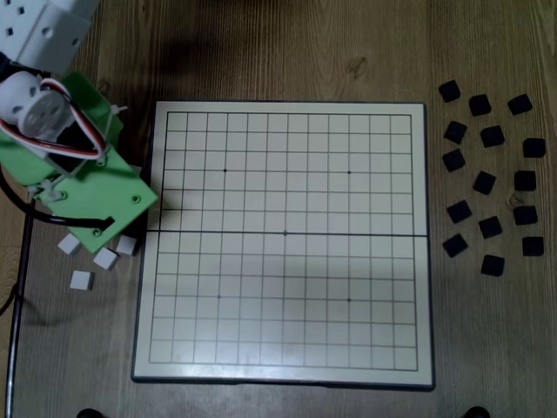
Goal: Grasp a White stone and put it on the board on position (0,0).
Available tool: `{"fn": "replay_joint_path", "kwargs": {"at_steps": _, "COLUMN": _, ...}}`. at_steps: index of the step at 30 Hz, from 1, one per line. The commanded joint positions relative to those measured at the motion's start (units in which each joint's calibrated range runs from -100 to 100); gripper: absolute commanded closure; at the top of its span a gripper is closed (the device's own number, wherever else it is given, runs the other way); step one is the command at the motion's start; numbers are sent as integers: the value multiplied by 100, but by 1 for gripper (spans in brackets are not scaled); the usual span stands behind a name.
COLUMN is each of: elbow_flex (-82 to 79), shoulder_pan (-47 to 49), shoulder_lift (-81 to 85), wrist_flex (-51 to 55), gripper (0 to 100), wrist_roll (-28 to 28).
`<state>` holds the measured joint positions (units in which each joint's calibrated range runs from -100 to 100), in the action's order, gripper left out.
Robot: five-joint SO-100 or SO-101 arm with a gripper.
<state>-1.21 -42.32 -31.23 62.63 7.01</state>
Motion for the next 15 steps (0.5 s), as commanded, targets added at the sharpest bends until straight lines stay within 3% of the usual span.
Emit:
{"fn": "replay_joint_path", "kwargs": {"at_steps": 1, "elbow_flex": 43, "shoulder_pan": 85, "shoulder_lift": 160, "wrist_flex": -50, "gripper": 94, "wrist_roll": 0}}
{"fn": "replay_joint_path", "kwargs": {"at_steps": 15, "elbow_flex": 24, "shoulder_pan": 94, "shoulder_lift": 253, "wrist_flex": -50, "gripper": 94, "wrist_roll": 29}}
